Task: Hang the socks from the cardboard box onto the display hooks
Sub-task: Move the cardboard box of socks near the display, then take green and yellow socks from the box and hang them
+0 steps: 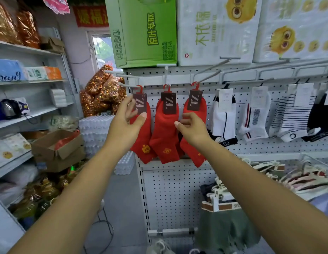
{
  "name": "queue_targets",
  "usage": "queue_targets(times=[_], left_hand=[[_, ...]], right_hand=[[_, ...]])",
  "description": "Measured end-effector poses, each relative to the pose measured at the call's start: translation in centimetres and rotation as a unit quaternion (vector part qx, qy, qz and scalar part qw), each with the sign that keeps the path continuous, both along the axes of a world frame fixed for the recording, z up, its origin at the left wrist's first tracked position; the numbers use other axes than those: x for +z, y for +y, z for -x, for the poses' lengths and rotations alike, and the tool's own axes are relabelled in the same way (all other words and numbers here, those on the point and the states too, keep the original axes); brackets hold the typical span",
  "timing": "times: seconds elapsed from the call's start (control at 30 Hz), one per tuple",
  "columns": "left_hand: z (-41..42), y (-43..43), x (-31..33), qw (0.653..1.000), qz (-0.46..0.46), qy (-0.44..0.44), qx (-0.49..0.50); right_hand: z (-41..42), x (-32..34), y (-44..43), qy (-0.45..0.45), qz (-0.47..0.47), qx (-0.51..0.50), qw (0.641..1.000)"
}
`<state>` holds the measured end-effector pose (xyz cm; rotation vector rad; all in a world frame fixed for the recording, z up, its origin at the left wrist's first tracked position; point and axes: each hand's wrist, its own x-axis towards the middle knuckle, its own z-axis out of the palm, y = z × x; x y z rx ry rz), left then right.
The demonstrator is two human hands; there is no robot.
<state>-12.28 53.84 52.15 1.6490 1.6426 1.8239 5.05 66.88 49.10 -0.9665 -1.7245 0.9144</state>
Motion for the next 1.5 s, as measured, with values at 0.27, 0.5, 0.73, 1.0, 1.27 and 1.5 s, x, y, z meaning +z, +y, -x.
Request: queue_targets(times=[0.27, 0.5, 0.73, 1.0, 1.27, 1.5], left_hand=[[-5.7, -7.4, -9.5, 0.995, 0.066, 0.010, 0.076], [-12.0, -16.6, -18.2, 0.970, 0.150, 0.086, 0.170], [-17.0, -31.6, -31.2, 0.905, 0.333, 0.036, 0.262], [-20.6, -46.1, -41.7, 0.796, 0.491, -0.018, 0.353], [-19.8, -55.2, -46.6, 0.722, 0.549, -0.093, 0.409], [-13.3, -59.0, -49.4, 0.731, 0.565, -0.142, 0.355]], right_hand=[[-7.1, -3.9, -6.0, -0.127, -0.106, 0.103, 0.981], [-13.8, -12.0, -13.1, -0.217, -0.106, 0.176, 0.954], [-15.3, -24.6, -24.5, -0.279, -0.030, 0.320, 0.905], [-13.6, -34.5, -35.1, -0.356, 0.002, 0.436, 0.826], [-8.2, -40.2, -41.6, -0.404, 0.043, 0.478, 0.779], [0.0, -43.9, -45.7, -0.433, 0.054, 0.440, 0.785]])
